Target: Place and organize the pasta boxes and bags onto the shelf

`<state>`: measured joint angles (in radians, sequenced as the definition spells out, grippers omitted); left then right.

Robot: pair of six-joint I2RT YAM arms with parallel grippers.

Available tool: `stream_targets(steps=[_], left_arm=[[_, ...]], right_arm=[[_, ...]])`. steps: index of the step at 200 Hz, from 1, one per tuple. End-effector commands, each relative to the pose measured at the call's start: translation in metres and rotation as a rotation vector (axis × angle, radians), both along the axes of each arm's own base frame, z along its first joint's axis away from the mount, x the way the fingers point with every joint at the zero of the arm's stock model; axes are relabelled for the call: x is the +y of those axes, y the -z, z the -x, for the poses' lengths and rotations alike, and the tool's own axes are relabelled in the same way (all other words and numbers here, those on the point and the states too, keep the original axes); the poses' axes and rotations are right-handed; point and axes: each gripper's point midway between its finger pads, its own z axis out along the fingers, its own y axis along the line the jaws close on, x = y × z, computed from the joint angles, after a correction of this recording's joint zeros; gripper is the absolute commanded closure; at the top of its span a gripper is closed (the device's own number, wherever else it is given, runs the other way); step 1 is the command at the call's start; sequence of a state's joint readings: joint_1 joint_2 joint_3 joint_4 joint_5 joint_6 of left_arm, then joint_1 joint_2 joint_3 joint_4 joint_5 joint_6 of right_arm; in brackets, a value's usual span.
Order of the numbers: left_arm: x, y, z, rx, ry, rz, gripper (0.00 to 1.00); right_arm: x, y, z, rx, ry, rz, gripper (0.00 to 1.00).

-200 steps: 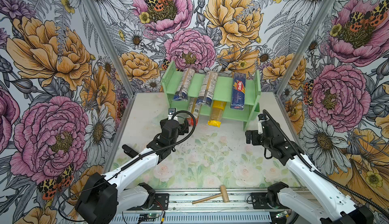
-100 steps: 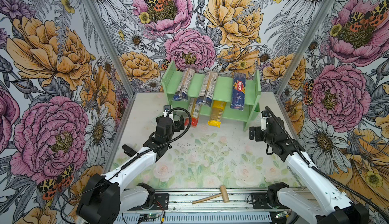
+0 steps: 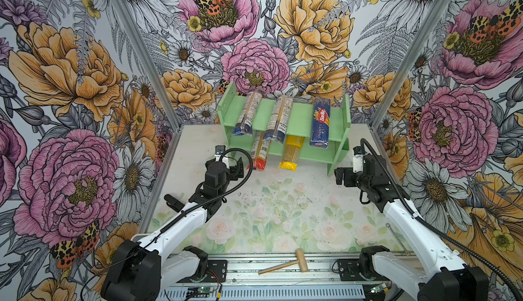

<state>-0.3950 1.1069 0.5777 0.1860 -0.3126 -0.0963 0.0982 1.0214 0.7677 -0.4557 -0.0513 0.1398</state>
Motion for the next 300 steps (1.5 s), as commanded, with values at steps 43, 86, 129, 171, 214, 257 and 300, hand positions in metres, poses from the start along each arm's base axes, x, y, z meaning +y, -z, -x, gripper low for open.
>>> stream_targets(steps=[43, 86, 129, 171, 214, 257, 300], left_arm=[[0.009, -0.006, 0.002, -0.042, 0.02, 0.023, 0.01], [0.016, -0.003, 0.0, -0.04, 0.038, 0.034, 0.01], [0.035, -0.005, -0.003, -0.067, -0.003, 0.041, 0.01], [0.05, -0.009, -0.007, -0.094, -0.021, 0.061, 0.01], [0.062, -0.001, -0.017, -0.097, -0.021, 0.062, 0.01], [0.07, 0.015, -0.028, -0.068, -0.019, 0.055, 0.01], [0.076, 0.019, -0.035, -0.079, -0.023, 0.047, 0.01]], right_arm=[[0.012, 0.003, -0.006, -0.023, -0.073, -0.03, 0.01], [0.008, -0.001, -0.008, -0.058, -0.066, -0.023, 0.01], [0.004, 0.002, -0.011, -0.066, -0.059, -0.012, 0.01], [0.003, 0.003, -0.015, -0.077, -0.06, -0.017, 0.01], [-0.001, 0.004, -0.021, -0.089, -0.053, -0.019, 0.0], [-0.004, 0.006, -0.028, -0.1, -0.049, -0.019, 0.0], [-0.007, 0.005, -0.034, -0.113, -0.044, -0.017, 0.01]])
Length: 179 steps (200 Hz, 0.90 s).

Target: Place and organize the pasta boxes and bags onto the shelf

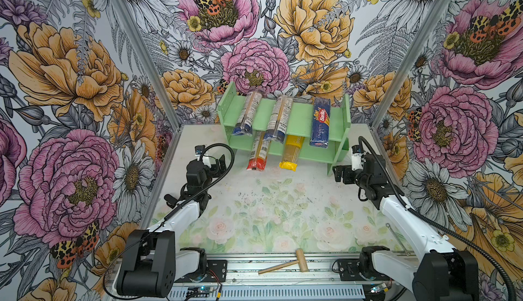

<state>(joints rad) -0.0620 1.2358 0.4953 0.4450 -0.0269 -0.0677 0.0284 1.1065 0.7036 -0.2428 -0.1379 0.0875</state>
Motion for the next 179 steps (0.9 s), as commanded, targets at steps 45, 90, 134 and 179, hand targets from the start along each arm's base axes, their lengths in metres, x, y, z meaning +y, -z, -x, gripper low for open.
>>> stream_targets(steps=[45, 90, 134, 179], left_arm=[[0.014, -0.005, -0.011, -0.059, 0.009, 0.007, 0.01], [0.025, -0.005, -0.01, -0.064, -0.019, -0.021, 0.01], [0.041, 0.011, -0.01, -0.034, -0.072, -0.034, 0.01], [0.045, 0.028, -0.009, -0.059, -0.076, -0.019, 0.01]], right_arm=[[-0.004, -0.01, -0.013, -0.062, -0.016, -0.002, 0.0], [-0.01, -0.01, -0.016, -0.076, 0.003, -0.02, 0.0], [-0.014, -0.013, -0.017, -0.105, 0.014, -0.025, 0.0], [-0.019, -0.016, -0.021, -0.14, 0.03, -0.04, 0.01]])
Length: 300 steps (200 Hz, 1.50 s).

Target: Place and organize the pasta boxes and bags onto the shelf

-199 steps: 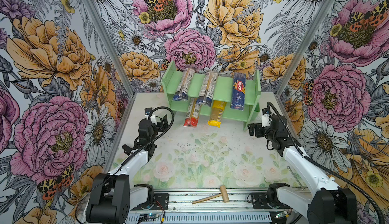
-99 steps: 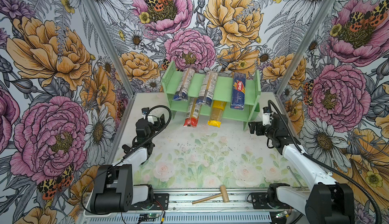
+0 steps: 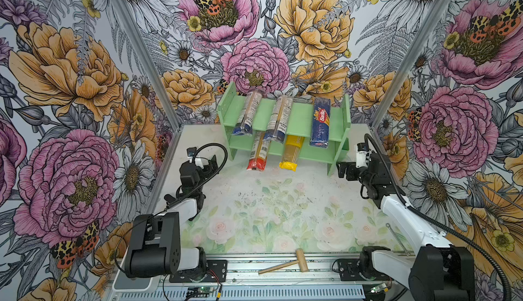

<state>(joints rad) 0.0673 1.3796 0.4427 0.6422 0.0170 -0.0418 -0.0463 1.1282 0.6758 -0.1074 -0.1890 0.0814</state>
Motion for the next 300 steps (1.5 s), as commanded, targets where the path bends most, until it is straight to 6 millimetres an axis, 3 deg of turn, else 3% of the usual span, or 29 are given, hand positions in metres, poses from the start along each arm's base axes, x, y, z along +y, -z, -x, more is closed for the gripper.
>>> stream_targets(steps=[1, 61, 95, 167, 300], left_arm=[[0.001, -0.002, 0.0, -0.058, 0.005, -0.006, 0.01], [0.001, 0.011, 0.0, -0.087, 0.003, -0.008, 0.01], [0.002, 0.019, 0.0, -0.089, 0.001, -0.005, 0.01], [0.0, 0.019, -0.002, -0.086, 0.008, -0.012, 0.01], [-0.001, 0.021, -0.002, -0.076, 0.002, -0.021, 0.01]], right_arm=[[-0.001, -0.007, -0.006, -0.053, 0.001, -0.017, 0.01], [-0.012, -0.01, -0.009, -0.108, 0.033, -0.009, 0.01], [-0.016, -0.002, -0.012, -0.125, 0.045, -0.01, 0.01], [-0.021, 0.021, -0.026, -0.175, 0.057, 0.005, 0.01], [-0.023, 0.045, -0.043, -0.259, 0.056, 0.027, 0.01]])
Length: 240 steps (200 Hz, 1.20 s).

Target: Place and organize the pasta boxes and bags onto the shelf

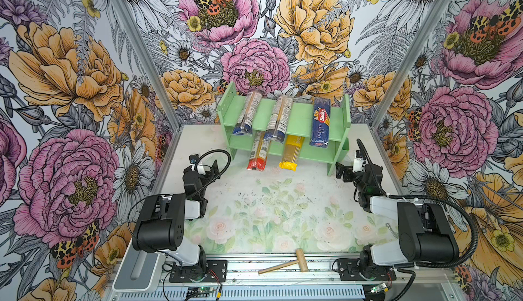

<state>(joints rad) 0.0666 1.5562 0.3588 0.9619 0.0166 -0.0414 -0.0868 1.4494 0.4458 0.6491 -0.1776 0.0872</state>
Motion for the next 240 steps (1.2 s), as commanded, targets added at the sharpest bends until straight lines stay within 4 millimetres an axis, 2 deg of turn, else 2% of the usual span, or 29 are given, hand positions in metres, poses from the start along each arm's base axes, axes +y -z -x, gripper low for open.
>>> stream_targets(steps=[1, 35, 97, 240], left_arm=[[-0.001, -0.005, -0.001, -0.018, 0.002, -0.016, 0.01], [-0.001, -0.005, -0.001, -0.018, 0.002, -0.017, 0.01], [-0.001, -0.004, -0.001, -0.017, 0.003, -0.017, 0.01], [-0.001, -0.005, -0.002, -0.017, 0.003, -0.017, 0.01]], right_arm=[[-0.003, -0.008, -0.004, -0.055, 0.004, 0.014, 0.01], [-0.002, -0.008, -0.004, -0.068, -0.001, 0.017, 0.01], [-0.002, 0.004, -0.001, -0.086, 0.012, 0.034, 0.0], [-0.002, 0.006, -0.003, -0.075, 0.029, 0.045, 0.0]])
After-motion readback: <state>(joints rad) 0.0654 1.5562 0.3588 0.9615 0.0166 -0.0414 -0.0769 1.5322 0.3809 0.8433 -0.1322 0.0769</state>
